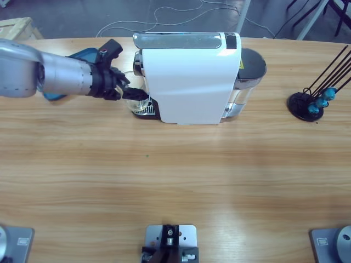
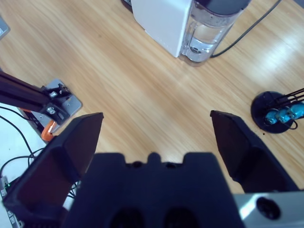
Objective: Pour coffee
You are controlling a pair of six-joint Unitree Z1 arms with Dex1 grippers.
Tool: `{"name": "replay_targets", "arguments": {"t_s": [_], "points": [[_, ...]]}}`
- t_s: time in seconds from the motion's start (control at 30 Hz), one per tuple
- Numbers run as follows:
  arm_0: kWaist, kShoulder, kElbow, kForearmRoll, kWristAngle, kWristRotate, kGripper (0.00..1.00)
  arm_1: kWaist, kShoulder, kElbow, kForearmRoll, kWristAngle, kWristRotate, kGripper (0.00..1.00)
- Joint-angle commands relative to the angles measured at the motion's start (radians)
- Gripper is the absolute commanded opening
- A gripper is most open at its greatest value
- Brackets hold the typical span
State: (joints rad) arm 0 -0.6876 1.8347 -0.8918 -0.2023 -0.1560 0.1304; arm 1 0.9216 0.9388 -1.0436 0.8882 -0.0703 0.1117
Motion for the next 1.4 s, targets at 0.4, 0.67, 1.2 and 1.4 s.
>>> {"name": "replay_targets", "arguments": {"t_s": [0.4, 0.67, 1.2, 1.4], "points": [[-0.035, 0.036, 0.01, -0.006, 0.051, 0.014, 0.991, -0.006, -0.042, 0.023, 0.033, -0.018, 0.009, 1.0], [-0.035, -0.063, 0.056, 0.025, 0.084, 0.015, 0.991, -0.006, -0.029, 0.028, 0.013, -0.017, 0.025, 1.0], [-0.036, -0.57, 0.158, 0.435, 0.205, 0.002, 0.991, -0.005, 0.027, -0.004, -0.012, 0.037, 0.064, 1.0], [-0.036, -0.796, 0.178, 0.644, 0.256, -0.035, 0.982, -0.076, 0.256, -0.166, 0.011, 0.045, 0.029, 0.006]]}}
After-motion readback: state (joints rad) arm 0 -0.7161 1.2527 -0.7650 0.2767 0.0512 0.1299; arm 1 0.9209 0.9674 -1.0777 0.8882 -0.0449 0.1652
